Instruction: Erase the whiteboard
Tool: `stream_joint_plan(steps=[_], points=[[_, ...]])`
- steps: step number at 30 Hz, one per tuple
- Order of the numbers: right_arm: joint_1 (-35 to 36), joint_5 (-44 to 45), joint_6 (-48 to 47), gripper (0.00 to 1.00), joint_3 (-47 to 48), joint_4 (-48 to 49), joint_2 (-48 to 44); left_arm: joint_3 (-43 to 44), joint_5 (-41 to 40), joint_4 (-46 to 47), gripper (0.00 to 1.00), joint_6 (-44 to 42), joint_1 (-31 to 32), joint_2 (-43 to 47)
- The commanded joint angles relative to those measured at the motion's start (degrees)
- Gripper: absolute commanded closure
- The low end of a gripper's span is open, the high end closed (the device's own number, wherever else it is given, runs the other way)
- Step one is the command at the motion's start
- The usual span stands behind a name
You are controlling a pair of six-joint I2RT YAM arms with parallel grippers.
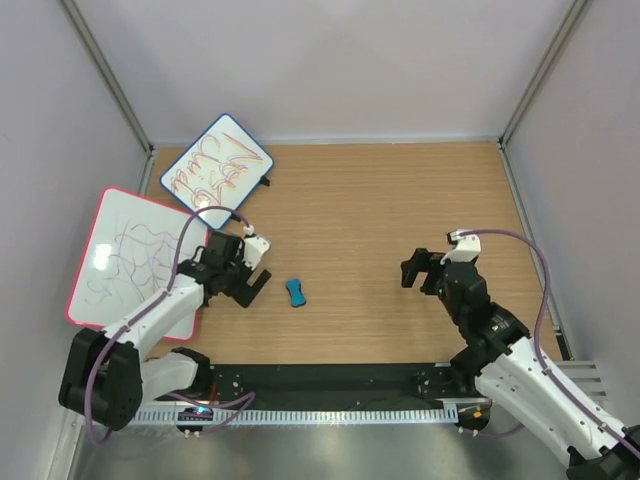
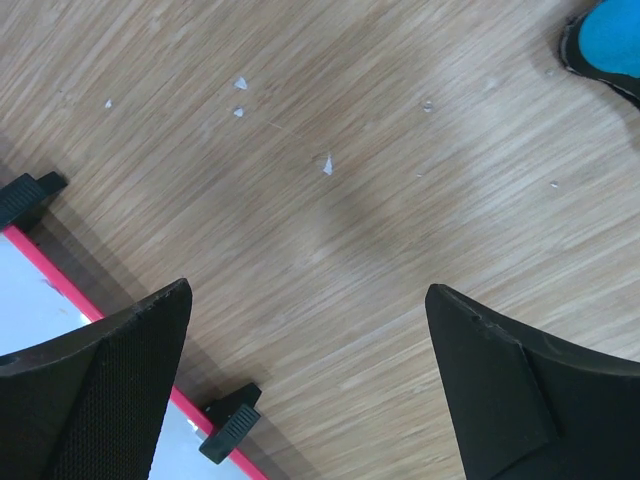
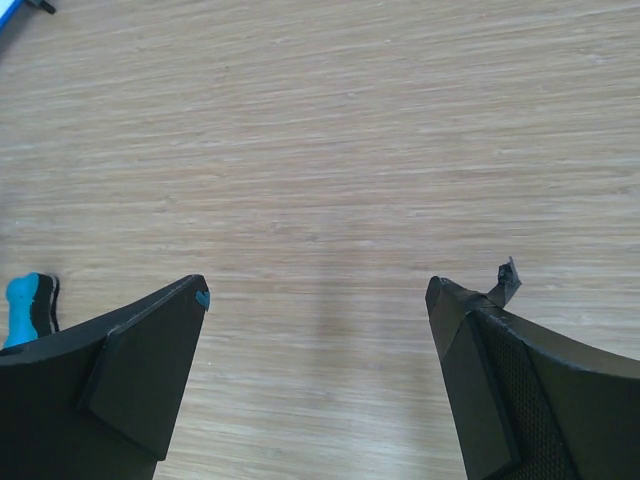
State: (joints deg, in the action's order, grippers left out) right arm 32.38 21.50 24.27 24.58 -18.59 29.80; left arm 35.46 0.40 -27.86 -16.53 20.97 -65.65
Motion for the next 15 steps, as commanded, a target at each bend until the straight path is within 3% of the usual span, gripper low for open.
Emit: stream_joint_plan(steps=[1, 6, 11, 15], points=[[-0.1, 0.4, -1.2, 0.0, 0.9, -0.9, 1.6, 2.2, -3.5, 3.0, 0.0, 2.6, -0.1, -1.1], [-0.2, -1.5, -0.8, 0.0, 1.3, 0.4, 4.1, 3.4, -7.4, 4.7, 0.0, 7.6, -1.9, -2.0], [-0.2, -3.7, -0.7, 0.0, 2.5, 0.8, 5.7, 4.3, 2.9, 5.0, 0.0, 2.2, -3.7, 1.3], [-0.1, -6.9, -0.3, 0.0, 3.7, 1.6, 6.9, 10.6, 0.6, 5.2, 0.0, -2.6, -3.7, 0.1]])
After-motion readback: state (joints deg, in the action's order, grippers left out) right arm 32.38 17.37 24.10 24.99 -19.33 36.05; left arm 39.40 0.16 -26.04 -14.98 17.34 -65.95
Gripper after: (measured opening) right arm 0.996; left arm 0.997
